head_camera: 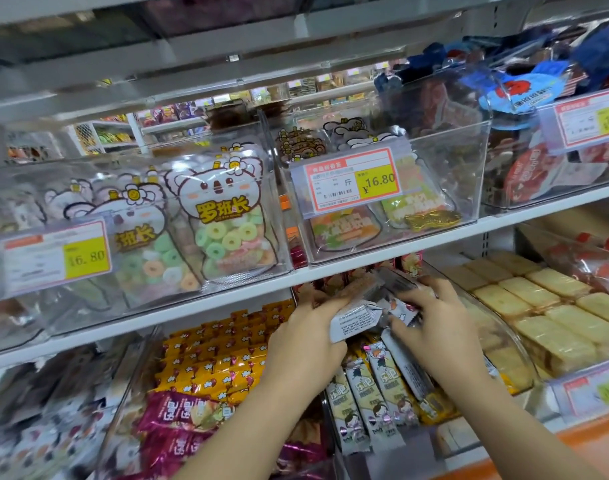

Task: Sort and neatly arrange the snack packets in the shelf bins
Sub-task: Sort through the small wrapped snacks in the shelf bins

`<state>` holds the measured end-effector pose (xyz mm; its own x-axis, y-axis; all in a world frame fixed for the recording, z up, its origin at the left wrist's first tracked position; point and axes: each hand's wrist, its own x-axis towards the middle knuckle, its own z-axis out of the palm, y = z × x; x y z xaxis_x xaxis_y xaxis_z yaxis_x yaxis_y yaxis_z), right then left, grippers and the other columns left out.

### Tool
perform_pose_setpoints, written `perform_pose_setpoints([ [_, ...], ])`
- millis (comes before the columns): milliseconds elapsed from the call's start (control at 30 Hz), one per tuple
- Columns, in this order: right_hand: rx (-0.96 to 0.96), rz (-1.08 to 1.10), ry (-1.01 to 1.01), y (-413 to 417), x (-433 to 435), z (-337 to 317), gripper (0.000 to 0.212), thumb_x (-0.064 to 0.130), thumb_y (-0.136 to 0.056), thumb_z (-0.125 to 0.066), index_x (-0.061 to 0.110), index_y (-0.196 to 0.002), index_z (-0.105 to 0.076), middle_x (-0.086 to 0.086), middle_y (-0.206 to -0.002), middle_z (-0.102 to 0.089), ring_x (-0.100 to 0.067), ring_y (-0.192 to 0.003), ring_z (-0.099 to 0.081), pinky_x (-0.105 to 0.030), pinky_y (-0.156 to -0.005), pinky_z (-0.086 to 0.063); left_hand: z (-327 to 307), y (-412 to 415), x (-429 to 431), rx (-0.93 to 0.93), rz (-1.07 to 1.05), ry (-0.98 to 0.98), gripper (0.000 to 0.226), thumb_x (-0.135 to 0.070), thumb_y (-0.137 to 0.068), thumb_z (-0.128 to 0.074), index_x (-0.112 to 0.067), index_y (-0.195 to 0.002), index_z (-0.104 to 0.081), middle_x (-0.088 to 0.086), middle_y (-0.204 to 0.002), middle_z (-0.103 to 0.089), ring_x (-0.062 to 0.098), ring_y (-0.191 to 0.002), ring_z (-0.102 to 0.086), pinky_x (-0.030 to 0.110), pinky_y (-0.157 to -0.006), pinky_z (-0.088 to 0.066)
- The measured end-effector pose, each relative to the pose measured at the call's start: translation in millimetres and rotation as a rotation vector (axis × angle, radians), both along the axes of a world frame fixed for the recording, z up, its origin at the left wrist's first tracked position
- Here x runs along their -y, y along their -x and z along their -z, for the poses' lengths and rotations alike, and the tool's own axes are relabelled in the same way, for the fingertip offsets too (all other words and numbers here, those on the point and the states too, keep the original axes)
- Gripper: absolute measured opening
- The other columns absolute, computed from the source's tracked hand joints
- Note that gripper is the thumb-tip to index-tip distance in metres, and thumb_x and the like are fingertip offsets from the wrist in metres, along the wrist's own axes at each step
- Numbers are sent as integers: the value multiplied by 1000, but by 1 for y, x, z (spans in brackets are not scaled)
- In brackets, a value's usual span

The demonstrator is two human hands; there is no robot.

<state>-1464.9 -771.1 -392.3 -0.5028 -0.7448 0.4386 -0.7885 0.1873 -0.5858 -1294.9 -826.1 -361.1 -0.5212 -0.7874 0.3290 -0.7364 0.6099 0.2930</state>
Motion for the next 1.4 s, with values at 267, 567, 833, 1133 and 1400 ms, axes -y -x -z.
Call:
perform_pose_setpoints([
  [267, 46, -79, 209, -31, -30, -5, 30, 19, -68, -82, 15, -96, -74, -11, -126, -56, -24, -98, -57, -30, -83, -41, -18, -56, -39, 19, -55, 112, 62, -28, -87, -56, -51, -138, -29, -16, -132, -29, 13, -99, -56, 29, -76, -50],
  [567, 192, -297, 253, -119, -71, -15, 30, 25, -70, -80, 39, -90, -63, 13, -120, -48, 13, -96, -47, -7, -83, -36, -40, -141, -93, 58, -53, 226, 70, -25, -78, -66, -50, -134, -32, -17, -133, -27, 11, -90, -59, 30, -61, -51],
  [833, 200, -523, 205, -217, -60, -33, 36, 20, -70, -77, 45, -87, -58, 28, -114, -42, 6, -92, -51, 3, -72, -33, -52, -243, -112, 217, -178, 484, 85, -8, -34, -83, -30, -113, -59, 4, -107, -62, 16, -36, -45, 20, -32, -24],
  [1133, 59, -656, 68, -321, -9, -33, 30, 44, -73, -73, 37, -102, -68, 14, -127, -50, -6, -116, -50, -29, -94, -43, -47, -364, -99, 125, -445, 273, 83, -16, -48, -89, -38, -122, -57, -1, -124, -55, 17, -56, -62, 26, -37, -43],
  [1400, -146, -846, -216, -379, 39, -34, 35, 37, -82, -67, 29, -116, -64, 7, -123, -55, -12, -118, -50, -21, -94, -36, -22, -419, -74, 171, -618, -14, 61, -34, -86, -57, -50, -138, -29, -17, -139, -29, 14, -110, -56, 28, -78, -48],
])
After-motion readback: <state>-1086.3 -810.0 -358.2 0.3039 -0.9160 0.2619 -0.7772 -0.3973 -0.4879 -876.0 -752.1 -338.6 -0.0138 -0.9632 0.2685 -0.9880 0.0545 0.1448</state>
